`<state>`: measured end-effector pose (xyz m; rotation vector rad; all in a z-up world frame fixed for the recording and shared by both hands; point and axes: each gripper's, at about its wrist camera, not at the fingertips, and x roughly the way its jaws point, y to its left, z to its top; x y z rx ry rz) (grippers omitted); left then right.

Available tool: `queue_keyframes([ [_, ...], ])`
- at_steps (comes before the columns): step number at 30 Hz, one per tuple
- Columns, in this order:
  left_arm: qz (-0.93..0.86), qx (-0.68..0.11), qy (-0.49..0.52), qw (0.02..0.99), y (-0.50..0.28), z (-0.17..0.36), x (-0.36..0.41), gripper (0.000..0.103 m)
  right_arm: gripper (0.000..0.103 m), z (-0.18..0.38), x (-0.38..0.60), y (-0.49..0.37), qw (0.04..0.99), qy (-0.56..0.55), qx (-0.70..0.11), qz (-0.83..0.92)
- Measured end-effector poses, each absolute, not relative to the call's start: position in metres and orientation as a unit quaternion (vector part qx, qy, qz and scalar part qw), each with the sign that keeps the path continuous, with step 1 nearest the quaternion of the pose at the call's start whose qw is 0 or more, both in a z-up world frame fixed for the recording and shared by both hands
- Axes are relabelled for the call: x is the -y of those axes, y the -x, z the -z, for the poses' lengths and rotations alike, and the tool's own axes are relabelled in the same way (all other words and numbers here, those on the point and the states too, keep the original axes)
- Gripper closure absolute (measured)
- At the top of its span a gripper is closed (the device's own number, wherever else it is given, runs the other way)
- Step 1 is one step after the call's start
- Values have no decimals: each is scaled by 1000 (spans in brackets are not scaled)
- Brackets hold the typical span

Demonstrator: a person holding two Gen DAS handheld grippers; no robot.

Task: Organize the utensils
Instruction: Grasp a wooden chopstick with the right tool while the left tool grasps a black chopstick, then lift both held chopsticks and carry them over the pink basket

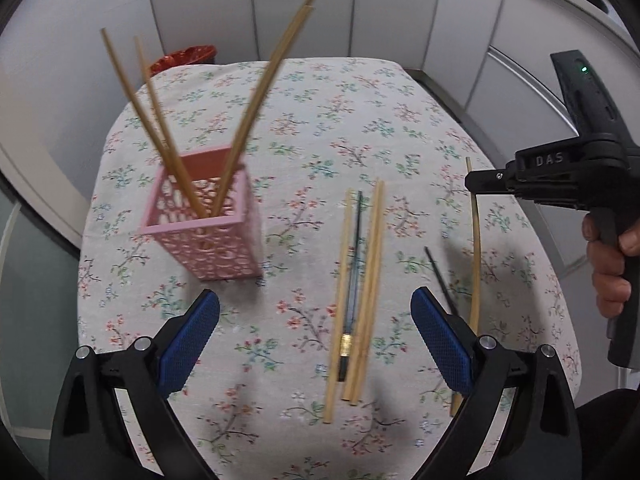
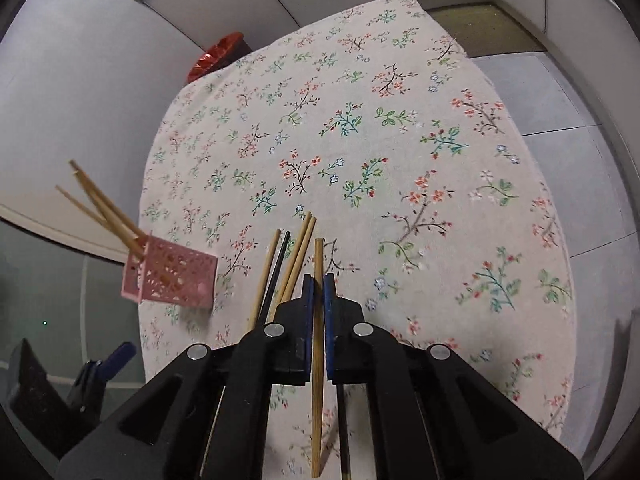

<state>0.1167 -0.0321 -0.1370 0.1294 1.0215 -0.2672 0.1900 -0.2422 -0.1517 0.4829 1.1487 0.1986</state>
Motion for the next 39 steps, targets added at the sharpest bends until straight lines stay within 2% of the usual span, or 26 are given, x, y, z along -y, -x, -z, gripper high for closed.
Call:
queue_keyframes([
  [5, 145, -500, -66, 851, -116, 146, 56, 21, 99, 147, 258, -172, 808, -221, -538, -92],
  [12, 167, -552, -31, 816, -127, 173, 83, 49, 99, 150, 288, -156, 807, -225, -539, -80],
  [15, 172, -573, -16, 801, -132, 188, 96, 57, 99, 153, 299, -153, 805, -230, -541, -76],
  [25, 147, -618, 2, 773, -145, 221, 115, 71, 99, 163, 311, -151, 797, -234, -552, -71],
  [34, 160, -616, 19, 771, -152, 220, 120, 79, 99, 163, 308, -151, 797, -230, -554, -76],
  [35, 160, -618, 19, 770, -153, 221, 122, 83, 99, 163, 307, -151, 798, -228, -553, -75],
  [36, 156, -616, 15, 772, -153, 222, 124, 93, 99, 163, 307, -150, 798, -227, -553, -75],
  [39, 152, -615, 18, 774, -158, 223, 125, 97, 99, 160, 304, -149, 800, -227, -550, -78],
])
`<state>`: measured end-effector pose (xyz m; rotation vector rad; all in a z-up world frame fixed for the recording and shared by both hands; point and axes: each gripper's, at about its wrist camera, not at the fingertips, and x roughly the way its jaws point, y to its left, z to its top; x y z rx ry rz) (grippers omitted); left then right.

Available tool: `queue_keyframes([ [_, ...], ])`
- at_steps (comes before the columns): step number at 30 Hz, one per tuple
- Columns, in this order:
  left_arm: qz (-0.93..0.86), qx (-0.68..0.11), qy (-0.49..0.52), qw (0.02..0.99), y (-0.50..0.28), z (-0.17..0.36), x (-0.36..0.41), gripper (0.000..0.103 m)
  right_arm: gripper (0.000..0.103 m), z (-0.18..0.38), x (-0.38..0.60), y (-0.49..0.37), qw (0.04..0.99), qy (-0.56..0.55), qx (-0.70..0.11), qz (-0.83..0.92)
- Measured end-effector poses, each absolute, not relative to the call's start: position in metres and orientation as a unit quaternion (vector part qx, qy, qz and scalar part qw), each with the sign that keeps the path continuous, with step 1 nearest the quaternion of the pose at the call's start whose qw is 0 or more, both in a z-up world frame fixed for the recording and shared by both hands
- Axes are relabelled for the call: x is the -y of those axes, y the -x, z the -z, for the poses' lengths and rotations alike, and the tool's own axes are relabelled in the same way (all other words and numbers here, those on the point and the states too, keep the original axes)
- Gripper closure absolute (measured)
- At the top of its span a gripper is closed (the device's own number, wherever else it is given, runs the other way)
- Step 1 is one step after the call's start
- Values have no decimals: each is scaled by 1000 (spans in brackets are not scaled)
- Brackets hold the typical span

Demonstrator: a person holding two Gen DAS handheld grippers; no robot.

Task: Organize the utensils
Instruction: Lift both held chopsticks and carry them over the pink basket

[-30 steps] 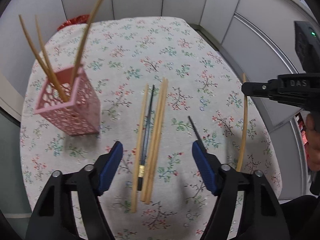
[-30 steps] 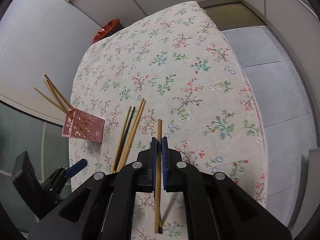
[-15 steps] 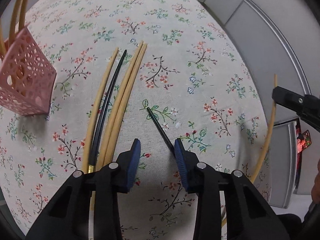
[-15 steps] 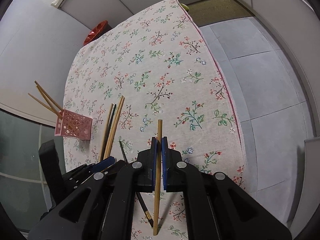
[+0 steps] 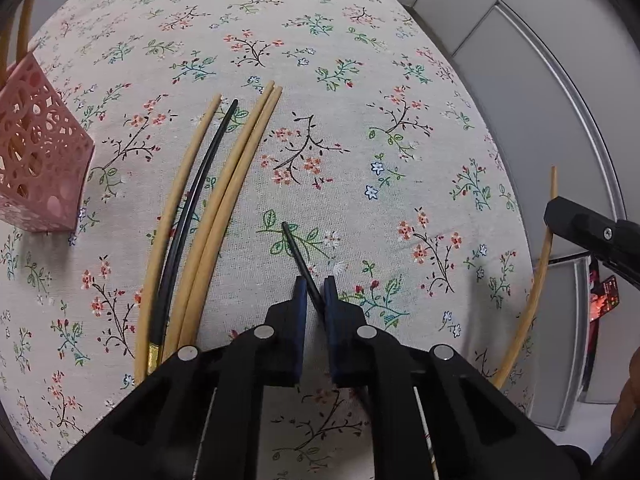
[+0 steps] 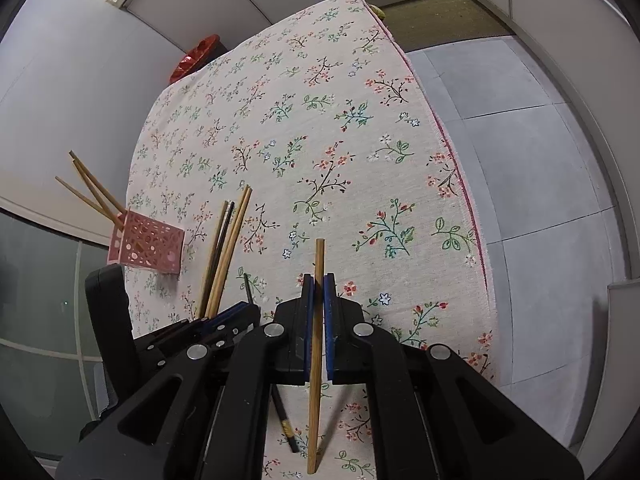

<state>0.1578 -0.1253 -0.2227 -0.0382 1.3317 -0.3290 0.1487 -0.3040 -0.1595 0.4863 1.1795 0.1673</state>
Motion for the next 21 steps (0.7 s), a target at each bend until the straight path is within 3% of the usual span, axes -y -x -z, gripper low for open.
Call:
queue_keyframes([
  [7, 153, -543, -8, 825, -142, 178, 111, 99, 99, 123, 285, -136, 833, -195, -508, -102],
  [21, 149, -317, 26, 936, -95, 22, 31, 103, 99, 0, 220, -97, 920, -124, -342, -147],
])
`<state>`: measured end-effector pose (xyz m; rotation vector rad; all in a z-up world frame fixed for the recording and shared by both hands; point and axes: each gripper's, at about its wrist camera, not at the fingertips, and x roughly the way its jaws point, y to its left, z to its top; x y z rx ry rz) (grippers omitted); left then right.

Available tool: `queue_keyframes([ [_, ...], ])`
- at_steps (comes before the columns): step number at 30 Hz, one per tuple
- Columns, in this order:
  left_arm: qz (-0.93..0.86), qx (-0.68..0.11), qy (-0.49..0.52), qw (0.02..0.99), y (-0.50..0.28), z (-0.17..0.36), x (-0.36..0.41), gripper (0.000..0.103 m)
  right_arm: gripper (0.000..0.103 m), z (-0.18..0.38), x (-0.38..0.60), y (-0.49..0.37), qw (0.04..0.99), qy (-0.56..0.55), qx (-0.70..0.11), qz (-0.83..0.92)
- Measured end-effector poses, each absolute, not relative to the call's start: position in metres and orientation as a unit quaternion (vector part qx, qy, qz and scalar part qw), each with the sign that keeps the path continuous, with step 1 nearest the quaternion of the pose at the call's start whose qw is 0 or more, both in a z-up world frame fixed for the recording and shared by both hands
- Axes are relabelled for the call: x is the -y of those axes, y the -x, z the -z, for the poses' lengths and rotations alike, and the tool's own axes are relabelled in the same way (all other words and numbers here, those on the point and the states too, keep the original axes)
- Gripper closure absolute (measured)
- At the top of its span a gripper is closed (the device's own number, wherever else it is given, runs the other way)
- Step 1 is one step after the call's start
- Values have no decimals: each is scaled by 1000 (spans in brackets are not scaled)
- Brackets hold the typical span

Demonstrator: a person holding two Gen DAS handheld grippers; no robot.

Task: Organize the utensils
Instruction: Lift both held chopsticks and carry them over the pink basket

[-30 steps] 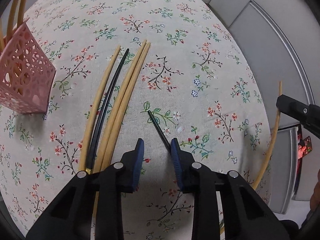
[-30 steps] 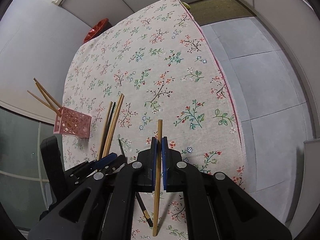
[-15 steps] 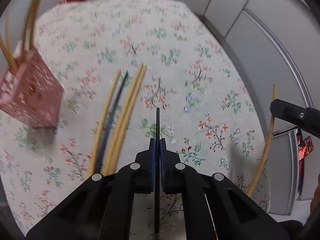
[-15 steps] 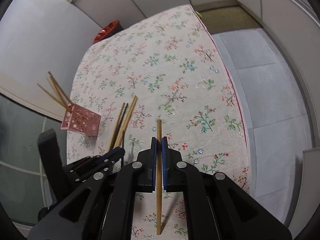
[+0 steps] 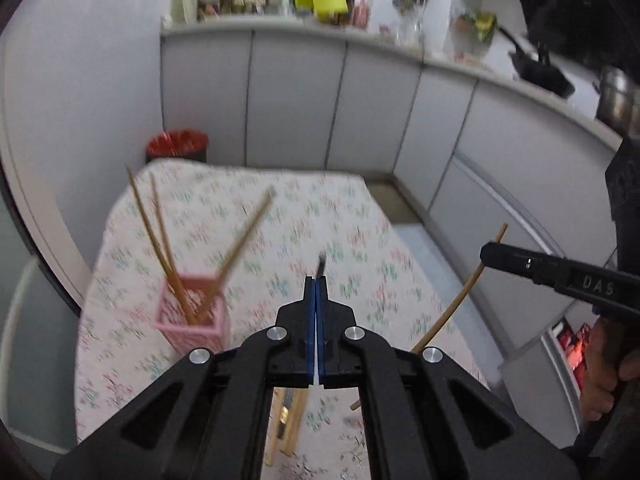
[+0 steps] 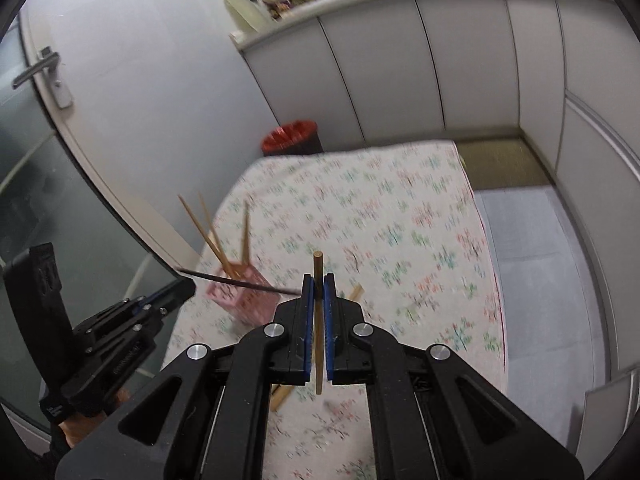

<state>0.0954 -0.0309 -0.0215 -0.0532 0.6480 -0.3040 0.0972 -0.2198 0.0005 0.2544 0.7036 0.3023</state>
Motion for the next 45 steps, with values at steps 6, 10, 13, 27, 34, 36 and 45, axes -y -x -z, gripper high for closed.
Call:
queue_keyframes([
  [6, 112, -235, 37, 965, -90, -21, 2, 103, 99, -31, 190, -100, 934, -119, -293, -165],
  [10, 124, -272, 56, 953, -100, -18, -9, 103, 99, -34, 183, -106, 935, -115, -292, -165],
  [13, 133, -307, 41, 941, -106, -2, -4, 103, 99, -28, 184, -114, 932, -111, -306, -158],
  [27, 154, -518, -14, 841, -136, 149, 25, 62, 99, 20, 216, -123, 917, -100, -369, -110],
  [34, 148, -515, -18, 844, -174, 169, 62, 85, 99, 40, 245, -133, 908, -119, -393, -84],
  [36, 142, -515, -38, 844, -185, 178, 81, 89, 99, 43, 253, -135, 905, -129, -396, -83],
  [45, 99, -523, -53, 845, -230, 211, 96, 91, 99, 48, 277, -133, 902, -145, -399, -83],
])
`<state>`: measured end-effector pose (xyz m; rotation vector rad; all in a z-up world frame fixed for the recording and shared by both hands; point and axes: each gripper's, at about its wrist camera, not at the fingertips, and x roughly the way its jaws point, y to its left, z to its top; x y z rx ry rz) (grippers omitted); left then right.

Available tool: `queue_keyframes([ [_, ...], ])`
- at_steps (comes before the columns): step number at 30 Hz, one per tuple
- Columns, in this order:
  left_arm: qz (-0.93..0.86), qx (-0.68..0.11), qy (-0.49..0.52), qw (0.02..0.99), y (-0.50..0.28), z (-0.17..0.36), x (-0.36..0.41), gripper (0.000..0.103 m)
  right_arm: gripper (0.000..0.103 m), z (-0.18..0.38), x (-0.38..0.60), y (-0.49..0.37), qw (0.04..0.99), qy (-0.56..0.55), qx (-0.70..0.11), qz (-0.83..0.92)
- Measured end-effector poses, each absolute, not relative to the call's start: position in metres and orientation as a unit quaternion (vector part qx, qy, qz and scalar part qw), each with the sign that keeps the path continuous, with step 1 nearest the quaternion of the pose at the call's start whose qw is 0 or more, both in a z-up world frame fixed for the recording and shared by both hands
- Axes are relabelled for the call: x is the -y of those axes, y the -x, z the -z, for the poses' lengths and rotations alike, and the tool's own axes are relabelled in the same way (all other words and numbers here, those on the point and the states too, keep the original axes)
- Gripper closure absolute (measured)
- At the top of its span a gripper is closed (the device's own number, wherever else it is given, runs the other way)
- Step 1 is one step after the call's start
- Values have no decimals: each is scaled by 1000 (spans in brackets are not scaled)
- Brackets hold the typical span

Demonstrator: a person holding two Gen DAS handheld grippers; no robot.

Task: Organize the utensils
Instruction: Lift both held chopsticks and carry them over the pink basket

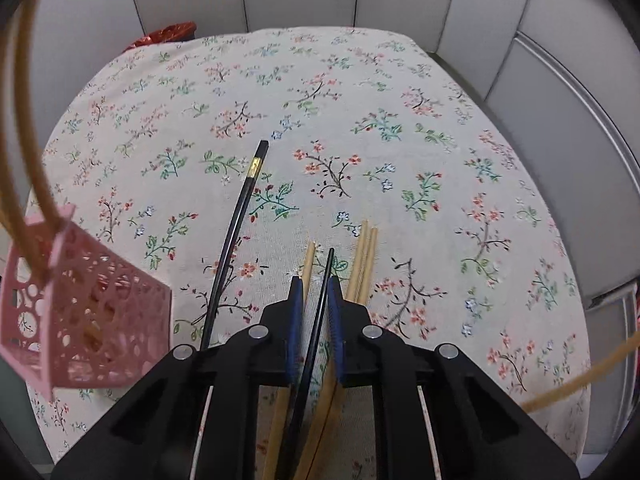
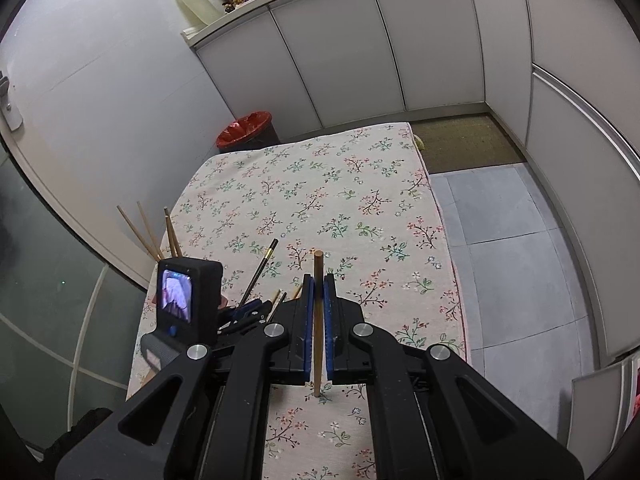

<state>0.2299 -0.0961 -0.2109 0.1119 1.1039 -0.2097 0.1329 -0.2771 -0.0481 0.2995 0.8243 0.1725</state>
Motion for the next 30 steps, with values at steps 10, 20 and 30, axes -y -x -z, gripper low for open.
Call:
queue_keyframes([
  [10, 82, -540, -34, 837, -247, 229, 89, 92, 99, 51, 286, -132, 900, -148, -402, -84],
  [20, 108, -503, -67, 855, -216, 198, 96, 98, 99, 44, 280, -125, 905, -140, -393, -80],
  [30, 146, -388, -45, 909, -139, 91, 62, 98, 99, 2, 249, -94, 931, -105, -334, -106],
])
